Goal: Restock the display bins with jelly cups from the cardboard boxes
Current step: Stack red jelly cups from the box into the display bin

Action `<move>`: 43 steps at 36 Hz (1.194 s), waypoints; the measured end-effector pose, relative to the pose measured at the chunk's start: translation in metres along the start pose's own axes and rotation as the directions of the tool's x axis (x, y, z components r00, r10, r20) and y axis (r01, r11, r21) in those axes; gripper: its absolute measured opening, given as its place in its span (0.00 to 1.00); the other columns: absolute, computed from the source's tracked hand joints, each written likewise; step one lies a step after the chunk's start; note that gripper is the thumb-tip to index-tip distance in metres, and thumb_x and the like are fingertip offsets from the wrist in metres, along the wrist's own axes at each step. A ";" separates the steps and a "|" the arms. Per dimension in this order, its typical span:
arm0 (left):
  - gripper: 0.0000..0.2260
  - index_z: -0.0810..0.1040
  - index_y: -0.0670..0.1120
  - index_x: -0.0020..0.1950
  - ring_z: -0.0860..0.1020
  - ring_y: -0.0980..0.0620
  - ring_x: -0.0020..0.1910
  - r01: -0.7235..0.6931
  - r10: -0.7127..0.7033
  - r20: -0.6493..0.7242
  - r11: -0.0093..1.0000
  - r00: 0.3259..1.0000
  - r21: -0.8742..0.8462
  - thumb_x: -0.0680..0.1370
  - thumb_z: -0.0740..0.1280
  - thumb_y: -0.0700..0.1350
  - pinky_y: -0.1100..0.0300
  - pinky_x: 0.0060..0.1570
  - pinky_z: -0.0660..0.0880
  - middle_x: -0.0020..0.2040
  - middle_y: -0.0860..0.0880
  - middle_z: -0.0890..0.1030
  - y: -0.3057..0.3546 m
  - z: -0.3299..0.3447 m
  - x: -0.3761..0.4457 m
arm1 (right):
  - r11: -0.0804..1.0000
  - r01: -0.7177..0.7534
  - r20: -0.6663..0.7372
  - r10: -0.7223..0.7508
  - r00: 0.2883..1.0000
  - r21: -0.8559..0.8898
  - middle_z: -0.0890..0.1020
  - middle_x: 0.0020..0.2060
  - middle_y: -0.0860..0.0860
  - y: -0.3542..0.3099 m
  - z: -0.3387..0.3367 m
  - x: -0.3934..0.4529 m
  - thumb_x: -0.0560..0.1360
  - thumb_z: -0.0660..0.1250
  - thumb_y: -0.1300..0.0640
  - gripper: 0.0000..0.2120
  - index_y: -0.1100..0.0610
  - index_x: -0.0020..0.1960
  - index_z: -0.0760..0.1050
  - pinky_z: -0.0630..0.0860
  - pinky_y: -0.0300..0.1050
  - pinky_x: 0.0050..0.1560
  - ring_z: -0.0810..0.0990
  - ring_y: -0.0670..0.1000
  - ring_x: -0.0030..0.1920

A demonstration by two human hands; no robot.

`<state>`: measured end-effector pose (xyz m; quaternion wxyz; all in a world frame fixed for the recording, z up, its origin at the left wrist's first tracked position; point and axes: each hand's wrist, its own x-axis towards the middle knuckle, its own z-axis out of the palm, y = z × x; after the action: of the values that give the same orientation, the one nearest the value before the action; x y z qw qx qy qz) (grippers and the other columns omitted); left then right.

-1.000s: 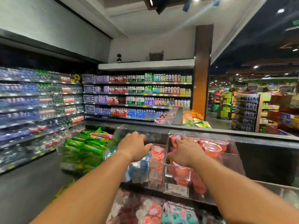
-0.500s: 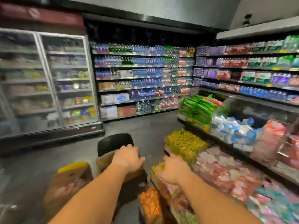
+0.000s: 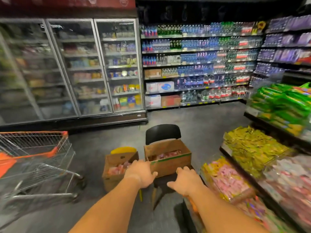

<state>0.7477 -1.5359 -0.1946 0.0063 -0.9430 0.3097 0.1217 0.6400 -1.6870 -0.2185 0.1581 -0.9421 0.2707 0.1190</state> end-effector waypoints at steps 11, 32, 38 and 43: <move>0.23 0.74 0.50 0.68 0.73 0.43 0.66 0.002 -0.001 0.045 1.000 0.999 -0.021 0.80 0.59 0.63 0.46 0.59 0.72 0.65 0.45 0.74 -0.002 0.015 0.155 | 0.999 -0.039 0.024 0.038 0.999 0.036 0.72 0.65 0.55 0.012 -0.003 0.152 0.73 0.63 0.32 0.36 0.53 0.72 0.67 0.71 0.57 0.67 0.70 0.60 0.67; 0.23 0.73 0.49 0.68 0.75 0.43 0.65 0.161 -0.078 0.364 0.966 0.928 -0.205 0.80 0.61 0.62 0.51 0.64 0.72 0.66 0.45 0.76 -0.054 0.118 0.528 | 0.982 -0.181 0.220 0.164 0.962 0.062 0.70 0.68 0.53 0.047 0.035 0.510 0.77 0.63 0.37 0.31 0.54 0.73 0.65 0.71 0.52 0.68 0.69 0.58 0.68; 0.27 0.70 0.48 0.73 0.73 0.42 0.69 0.190 -0.057 0.458 0.949 0.887 -0.250 0.79 0.62 0.63 0.52 0.67 0.71 0.71 0.43 0.74 -0.044 0.175 0.619 | 0.958 -0.273 0.265 0.242 0.934 0.088 0.68 0.68 0.52 0.068 0.067 0.598 0.77 0.61 0.45 0.26 0.53 0.73 0.64 0.69 0.53 0.69 0.68 0.57 0.68; 0.31 0.66 0.45 0.76 0.64 0.40 0.76 0.189 -0.025 0.530 0.948 0.847 -0.258 0.80 0.60 0.63 0.48 0.74 0.63 0.76 0.42 0.69 -0.016 0.234 0.675 | 0.967 -0.255 0.270 0.250 0.930 -0.018 0.70 0.65 0.57 0.111 0.100 0.670 0.80 0.61 0.44 0.25 0.58 0.71 0.64 0.68 0.54 0.66 0.70 0.60 0.65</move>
<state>1.2297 -1.8960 -0.5799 -0.0466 -0.8805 0.2205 0.4170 1.1181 -2.0565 -0.5437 0.1853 -0.8730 0.3665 0.2632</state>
